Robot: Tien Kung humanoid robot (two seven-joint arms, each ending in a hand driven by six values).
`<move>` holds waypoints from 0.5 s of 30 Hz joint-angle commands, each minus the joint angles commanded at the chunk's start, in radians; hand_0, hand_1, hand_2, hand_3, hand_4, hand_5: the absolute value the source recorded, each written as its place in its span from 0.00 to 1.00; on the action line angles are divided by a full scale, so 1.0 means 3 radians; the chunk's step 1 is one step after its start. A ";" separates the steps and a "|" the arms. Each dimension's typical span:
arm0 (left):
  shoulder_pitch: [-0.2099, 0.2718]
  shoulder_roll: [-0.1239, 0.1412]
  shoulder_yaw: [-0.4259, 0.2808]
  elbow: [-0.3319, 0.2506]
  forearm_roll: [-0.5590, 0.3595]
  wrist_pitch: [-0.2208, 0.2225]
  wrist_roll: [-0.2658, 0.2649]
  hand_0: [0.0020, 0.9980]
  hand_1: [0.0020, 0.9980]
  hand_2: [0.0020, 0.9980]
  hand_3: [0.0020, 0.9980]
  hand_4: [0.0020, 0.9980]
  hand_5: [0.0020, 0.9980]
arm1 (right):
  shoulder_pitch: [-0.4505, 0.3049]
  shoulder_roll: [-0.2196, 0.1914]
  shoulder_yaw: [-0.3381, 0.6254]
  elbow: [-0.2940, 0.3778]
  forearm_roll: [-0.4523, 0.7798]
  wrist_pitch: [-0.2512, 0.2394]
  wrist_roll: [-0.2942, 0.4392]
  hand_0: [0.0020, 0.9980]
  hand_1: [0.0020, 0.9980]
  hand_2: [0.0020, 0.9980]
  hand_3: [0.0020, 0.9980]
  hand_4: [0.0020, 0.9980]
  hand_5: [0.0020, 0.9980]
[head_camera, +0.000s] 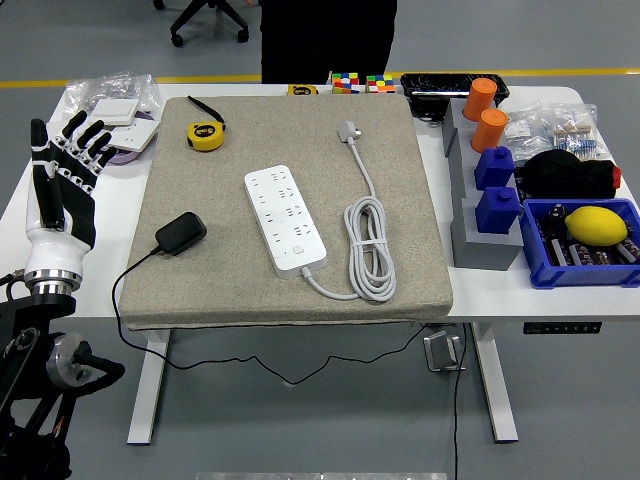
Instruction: Pick up the plug,place it near the board,insert it into the board,press the button
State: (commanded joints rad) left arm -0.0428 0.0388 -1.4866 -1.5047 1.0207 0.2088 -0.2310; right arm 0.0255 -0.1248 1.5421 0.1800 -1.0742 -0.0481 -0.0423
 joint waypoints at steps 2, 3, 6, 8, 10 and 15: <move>0.0004 -0.0003 -0.0009 -0.0003 0.0049 0.0005 0.0016 0.79 0.80 0.79 0.81 1.00 0.75 | 0.0003 0.0000 -0.0002 0.0000 0.0004 -0.0001 0.0002 0.96 0.91 0.85 0.88 1.00 1.00; 0.0007 -0.0006 -0.0017 -0.0008 0.0082 0.0008 0.0023 0.79 0.80 0.79 0.81 1.00 0.75 | 0.0003 -0.0001 -0.0006 0.0000 0.0006 -0.0001 0.0002 0.96 0.91 0.85 0.88 1.00 1.00; 0.0003 0.0000 -0.0032 -0.0015 0.0161 0.0029 0.0053 0.79 0.80 0.79 0.81 1.00 0.75 | 0.0009 -0.0003 -0.0011 0.0000 0.0011 -0.0001 0.0004 0.96 0.91 0.85 0.88 1.00 1.00; -0.0002 0.0005 -0.0042 -0.0017 0.0192 0.0036 0.0070 0.79 0.80 0.78 0.81 1.00 0.64 | 0.0010 -0.0004 -0.0016 0.0000 0.0015 0.0000 0.0005 0.96 0.91 0.85 0.88 1.00 1.00; -0.0005 0.0004 -0.0051 -0.0015 0.0173 0.0037 0.0065 0.79 0.80 0.78 0.81 1.00 0.64 | 0.0009 -0.0003 -0.0012 0.0000 0.0009 -0.0003 0.0002 0.96 0.91 0.85 0.88 1.00 1.00; -0.0005 0.0003 -0.0047 0.0000 0.0088 0.0036 0.0037 0.82 0.82 0.78 0.78 1.00 0.68 | 0.0002 -0.0007 -0.0016 0.0000 0.0009 -0.0009 -0.0005 0.96 0.91 0.85 0.88 1.00 1.00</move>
State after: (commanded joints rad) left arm -0.0442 0.0396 -1.5007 -1.5047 1.0470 0.2195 -0.2198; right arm 0.0261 -0.1268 1.5373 0.1800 -1.0715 -0.0509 -0.0439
